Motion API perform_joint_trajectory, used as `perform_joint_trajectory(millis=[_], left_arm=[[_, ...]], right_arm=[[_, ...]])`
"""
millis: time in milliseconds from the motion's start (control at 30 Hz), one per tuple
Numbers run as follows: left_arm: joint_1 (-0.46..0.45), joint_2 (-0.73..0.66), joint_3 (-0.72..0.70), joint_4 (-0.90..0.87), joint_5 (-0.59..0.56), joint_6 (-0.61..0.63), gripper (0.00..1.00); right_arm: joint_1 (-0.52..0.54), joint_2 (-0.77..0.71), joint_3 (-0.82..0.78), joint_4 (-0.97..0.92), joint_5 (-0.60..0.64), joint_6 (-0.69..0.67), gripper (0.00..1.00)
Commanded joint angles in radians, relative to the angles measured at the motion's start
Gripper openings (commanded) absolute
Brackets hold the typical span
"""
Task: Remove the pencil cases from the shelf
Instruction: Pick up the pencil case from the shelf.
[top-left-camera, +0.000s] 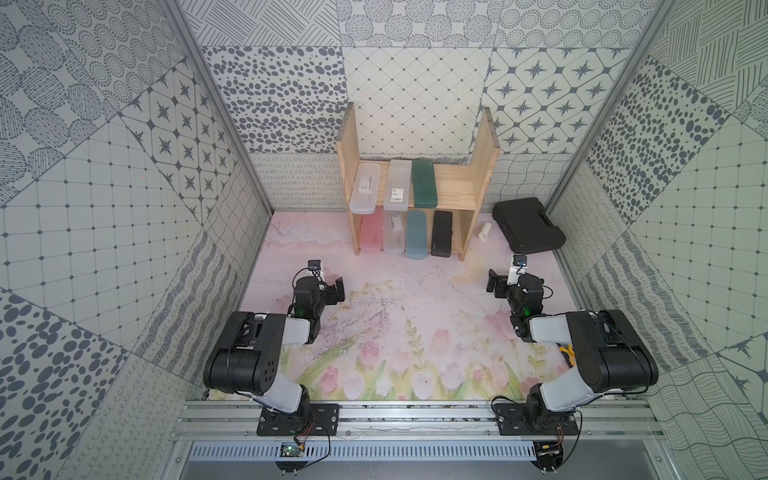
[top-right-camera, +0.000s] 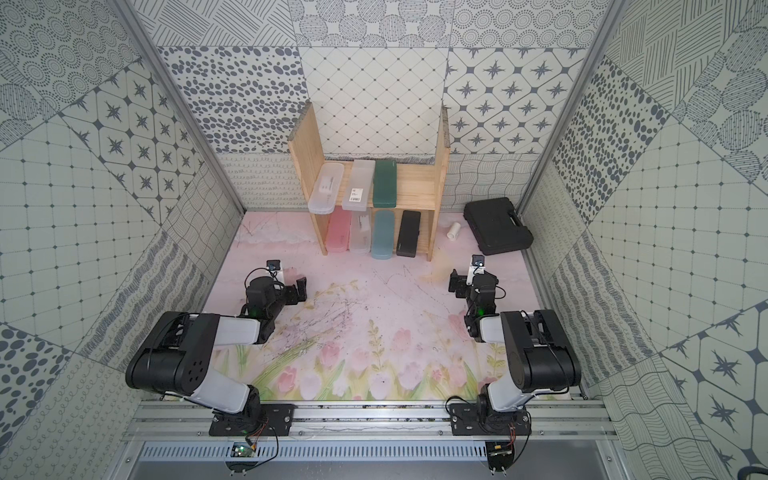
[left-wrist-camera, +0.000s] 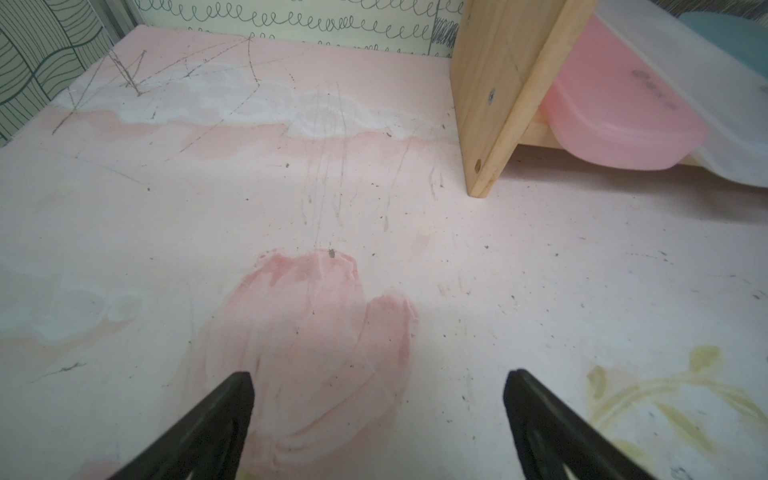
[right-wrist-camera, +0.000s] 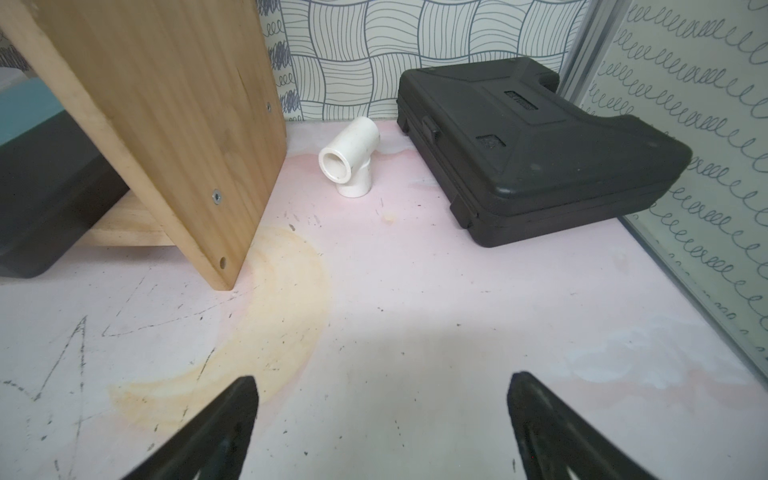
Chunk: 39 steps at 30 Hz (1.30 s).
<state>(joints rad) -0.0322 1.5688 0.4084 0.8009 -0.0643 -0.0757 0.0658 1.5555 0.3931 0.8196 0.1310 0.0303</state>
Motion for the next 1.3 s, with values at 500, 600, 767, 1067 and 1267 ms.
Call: perform_joint_trajectory(millis=[500, 600, 767, 1067, 1267], left_arm=[[-0.012, -0.067, 0.044, -0.09, -0.085, -0.008, 0.99], [-0.018, -0.202, 0.125, -0.327, -0.104, -0.036, 0.99], [-0.017, -0.429, 0.13, -0.454, -0.116, -0.261, 0.99], [-0.005, -0.615, 0.177, -0.768, 0.078, -0.487, 0.99], [-0.009, -0.634, 0.143, -0.785, 0.216, -0.57, 0.99]], right_arm=[[-0.001, -0.122, 0.062, -0.145, 0.061, 0.025, 0.98], [0.001, -0.252, 0.111, -0.339, 0.079, 0.064, 0.98], [0.001, -0.484, 0.139, -0.552, 0.055, 0.206, 0.98], [0.03, -0.623, 0.381, -0.978, -0.16, 0.296, 0.98], [0.252, -0.525, 0.607, -1.197, -0.093, 0.264, 0.98]])
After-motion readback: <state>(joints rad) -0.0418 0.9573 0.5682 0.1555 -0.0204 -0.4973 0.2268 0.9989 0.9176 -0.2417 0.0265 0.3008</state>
